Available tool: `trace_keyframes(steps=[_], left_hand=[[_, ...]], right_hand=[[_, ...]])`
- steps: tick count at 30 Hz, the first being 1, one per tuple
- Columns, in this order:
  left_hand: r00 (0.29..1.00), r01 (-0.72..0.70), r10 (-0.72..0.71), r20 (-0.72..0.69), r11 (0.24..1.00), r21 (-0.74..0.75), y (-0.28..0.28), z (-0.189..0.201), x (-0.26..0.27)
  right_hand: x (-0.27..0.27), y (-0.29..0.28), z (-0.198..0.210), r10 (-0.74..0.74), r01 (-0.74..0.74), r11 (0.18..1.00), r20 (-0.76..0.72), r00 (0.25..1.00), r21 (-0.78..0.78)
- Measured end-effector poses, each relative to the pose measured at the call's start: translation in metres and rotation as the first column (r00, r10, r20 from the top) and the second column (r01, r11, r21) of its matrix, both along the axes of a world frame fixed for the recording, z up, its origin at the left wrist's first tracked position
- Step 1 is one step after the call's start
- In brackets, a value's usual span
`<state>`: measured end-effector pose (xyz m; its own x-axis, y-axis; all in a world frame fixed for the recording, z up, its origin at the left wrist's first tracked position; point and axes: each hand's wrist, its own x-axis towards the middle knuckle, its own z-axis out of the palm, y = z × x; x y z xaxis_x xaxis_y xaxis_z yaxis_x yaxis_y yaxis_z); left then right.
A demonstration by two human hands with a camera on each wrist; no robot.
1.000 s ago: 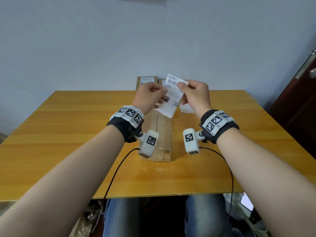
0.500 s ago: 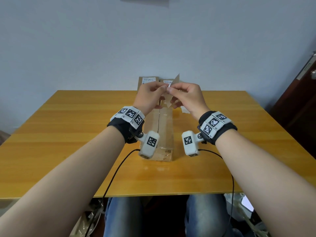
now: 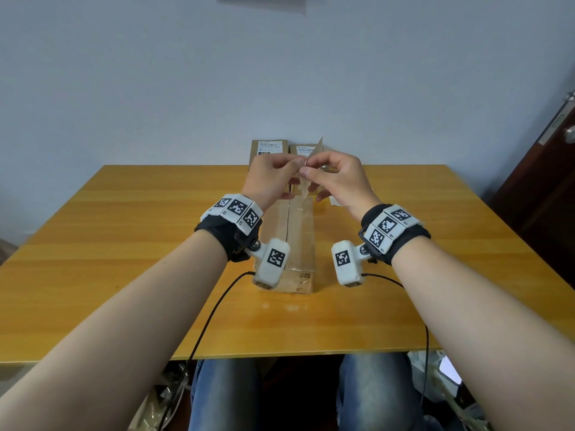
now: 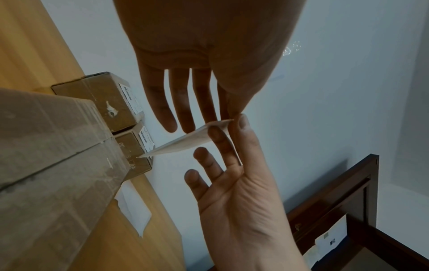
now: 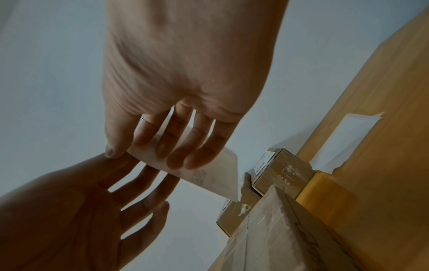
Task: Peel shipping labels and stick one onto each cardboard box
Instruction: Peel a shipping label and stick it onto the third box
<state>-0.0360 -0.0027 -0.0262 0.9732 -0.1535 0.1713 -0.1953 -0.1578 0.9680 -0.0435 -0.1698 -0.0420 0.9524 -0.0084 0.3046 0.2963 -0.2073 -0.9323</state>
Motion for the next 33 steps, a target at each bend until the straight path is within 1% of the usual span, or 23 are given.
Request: trace_keyframes(steps=[14, 22, 27, 33], left_hand=[[1.0, -0.002, 0.002, 0.001, 1.0, 0.013, 0.001, -0.0024, 0.0002], [1.0, 0.005, -0.005, -0.003, 1.0, 0.007, 0.0019, -0.0032, -0.0006], [1.0, -0.004, 0.003, -0.029, 1.0, -0.014, 0.003, -0.0023, -0.0014], [1.0, 0.011, -0.011, 0.005, 1.0, -0.005, 0.0052, -0.0046, -0.0027]], right_hand=[[-0.0006, 0.0001, -0.0029, 0.01, -0.008, 0.998, 0.022, 1.0, -0.067], [-0.0002, -0.001, -0.0042, 0.003, -0.001, 0.998, 0.022, 1.0, -0.068], [-0.0011, 0.0012, -0.0025, -0.016, 0.017, 0.997, 0.02, 1.0, -0.076], [-0.0014, 0.001, -0.0014, -0.041, 0.044, 0.994, 0.031, 0.999, -0.104]])
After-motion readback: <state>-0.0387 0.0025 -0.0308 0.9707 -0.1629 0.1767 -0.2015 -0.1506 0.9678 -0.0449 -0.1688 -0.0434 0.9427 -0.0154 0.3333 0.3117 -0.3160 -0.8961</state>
